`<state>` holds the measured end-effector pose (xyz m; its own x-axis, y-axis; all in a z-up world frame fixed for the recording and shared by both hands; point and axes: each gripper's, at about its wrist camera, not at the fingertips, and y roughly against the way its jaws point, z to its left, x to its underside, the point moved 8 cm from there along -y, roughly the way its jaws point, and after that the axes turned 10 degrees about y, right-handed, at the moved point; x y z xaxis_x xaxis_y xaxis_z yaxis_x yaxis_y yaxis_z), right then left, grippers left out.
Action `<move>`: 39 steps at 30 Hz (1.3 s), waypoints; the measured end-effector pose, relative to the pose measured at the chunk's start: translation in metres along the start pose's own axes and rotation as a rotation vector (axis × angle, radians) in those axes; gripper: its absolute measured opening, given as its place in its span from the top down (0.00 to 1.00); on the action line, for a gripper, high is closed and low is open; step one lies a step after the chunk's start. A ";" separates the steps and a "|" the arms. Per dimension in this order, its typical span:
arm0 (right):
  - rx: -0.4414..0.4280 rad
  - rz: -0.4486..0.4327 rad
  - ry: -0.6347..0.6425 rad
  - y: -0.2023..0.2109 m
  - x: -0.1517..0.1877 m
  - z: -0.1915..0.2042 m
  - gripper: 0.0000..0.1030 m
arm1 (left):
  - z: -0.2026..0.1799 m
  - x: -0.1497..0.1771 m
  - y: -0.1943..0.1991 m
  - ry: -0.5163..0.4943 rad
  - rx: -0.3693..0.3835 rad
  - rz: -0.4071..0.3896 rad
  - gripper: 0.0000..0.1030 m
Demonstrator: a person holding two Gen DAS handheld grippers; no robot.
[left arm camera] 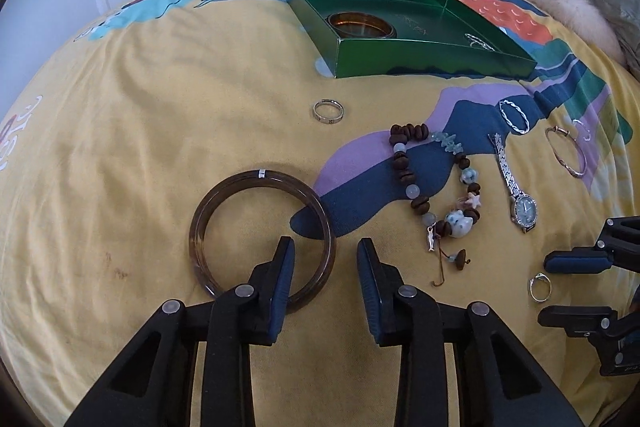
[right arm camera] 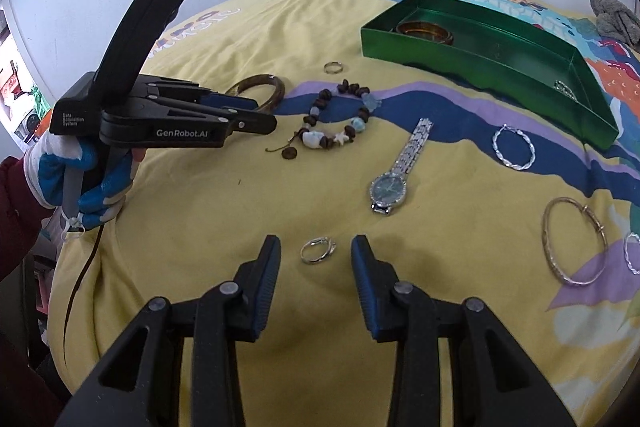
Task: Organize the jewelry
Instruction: 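Grasp the dark brown bangle with the left tool while the right tool grasps a ring, then carry the dark brown bangle and ring into the green tray with both tools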
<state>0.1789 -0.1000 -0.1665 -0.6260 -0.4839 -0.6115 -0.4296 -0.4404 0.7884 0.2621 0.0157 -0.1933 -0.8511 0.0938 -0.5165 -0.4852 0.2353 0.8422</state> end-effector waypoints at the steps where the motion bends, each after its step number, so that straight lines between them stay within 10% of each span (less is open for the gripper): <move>1: -0.002 0.007 0.006 -0.003 0.000 0.001 0.69 | 0.000 0.001 0.000 -0.003 -0.001 -0.001 0.70; 17: 0.022 0.035 0.007 -0.016 0.012 -0.001 0.94 | -0.005 0.003 0.000 0.007 -0.006 -0.002 0.91; 39: 0.091 -0.077 -0.026 0.064 0.021 0.024 0.94 | -0.013 0.021 0.072 0.055 -0.002 -0.097 0.92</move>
<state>0.1224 -0.1206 -0.1273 -0.6050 -0.4312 -0.6694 -0.5335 -0.4045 0.7428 0.2069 0.0224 -0.1418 -0.8097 0.0176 -0.5865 -0.5662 0.2388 0.7889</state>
